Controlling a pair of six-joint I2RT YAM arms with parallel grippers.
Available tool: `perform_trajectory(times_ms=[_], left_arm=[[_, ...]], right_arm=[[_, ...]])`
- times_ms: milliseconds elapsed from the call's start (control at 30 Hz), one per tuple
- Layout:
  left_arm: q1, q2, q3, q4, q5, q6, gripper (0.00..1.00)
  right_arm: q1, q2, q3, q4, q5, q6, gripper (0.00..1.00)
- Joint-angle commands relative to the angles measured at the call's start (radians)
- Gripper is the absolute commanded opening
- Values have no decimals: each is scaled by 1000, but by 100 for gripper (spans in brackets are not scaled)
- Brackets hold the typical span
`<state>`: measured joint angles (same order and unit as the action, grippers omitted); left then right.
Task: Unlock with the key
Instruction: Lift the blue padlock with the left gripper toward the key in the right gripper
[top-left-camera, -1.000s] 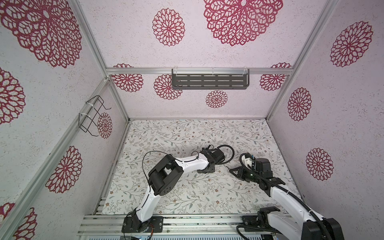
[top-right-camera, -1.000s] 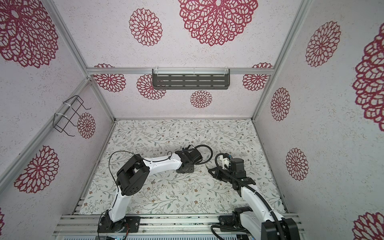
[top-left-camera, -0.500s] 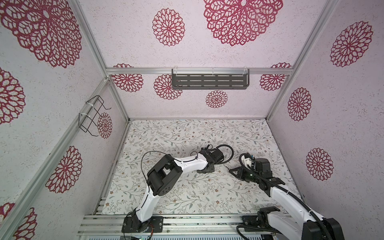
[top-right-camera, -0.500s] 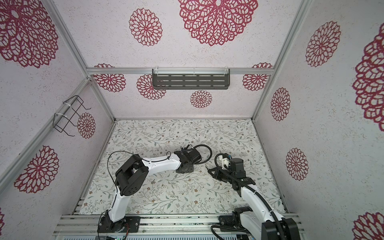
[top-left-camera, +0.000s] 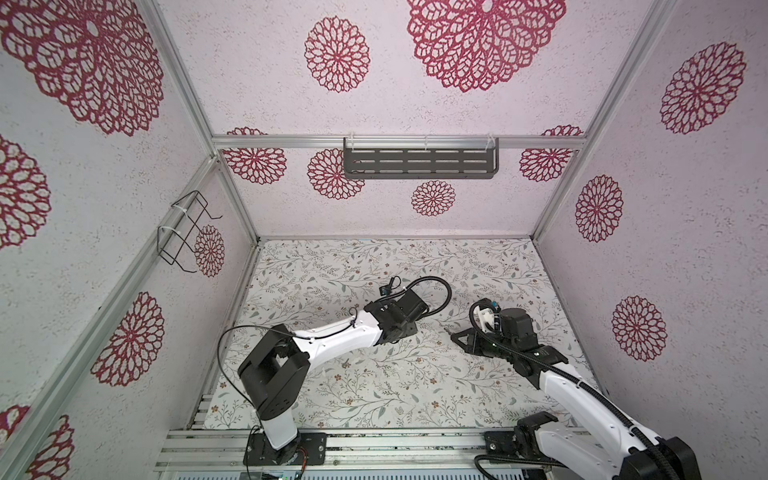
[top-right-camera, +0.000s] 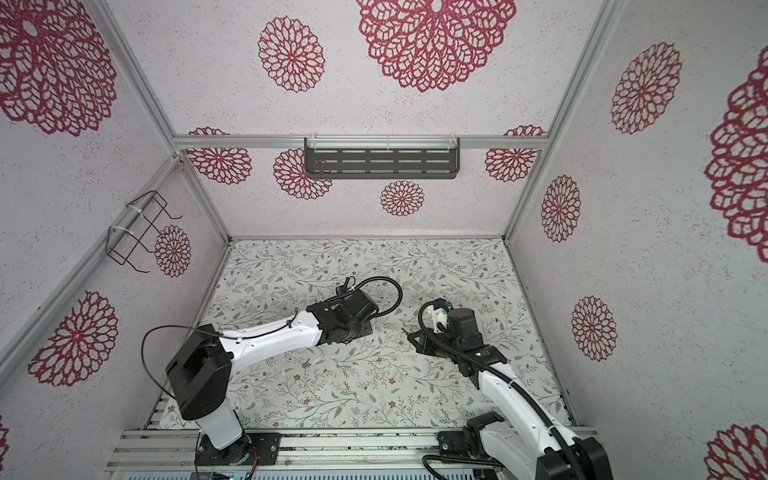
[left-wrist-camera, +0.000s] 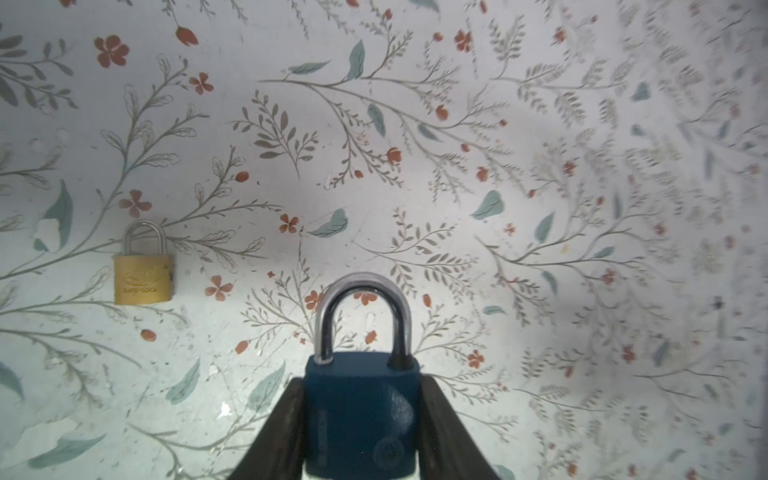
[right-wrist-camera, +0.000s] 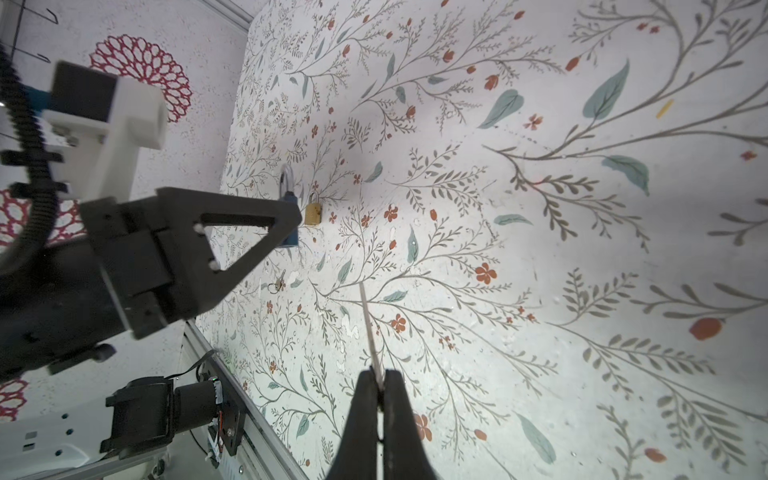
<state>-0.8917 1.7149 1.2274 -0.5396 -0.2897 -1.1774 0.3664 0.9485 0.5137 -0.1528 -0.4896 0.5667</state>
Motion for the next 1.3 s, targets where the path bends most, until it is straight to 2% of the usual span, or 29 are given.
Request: perform_trajectory(times_ms=[0,467,600,900,1100,1267], left_arm=[[7,-86,-54,117,-13,-85,16],[7,-371,-341,428,-53,-349,3],[7,-420,-384,452,-80,-390,0],[10,-476,-444,487,-115,-438,1],[17,-478,-473,531,-101,-452,1],[26,-483,-486,546,-87,-451,0]], right_arm=[[65,-34,35,-11,117,-5,0],[397,-27,-35,266,458,124,0],[499,3,-43,358,572,129,0],[667,134,-2,489,775,124,0],[731,207,50,525,847,81,0],[738,237,51,576,841,76,0]])
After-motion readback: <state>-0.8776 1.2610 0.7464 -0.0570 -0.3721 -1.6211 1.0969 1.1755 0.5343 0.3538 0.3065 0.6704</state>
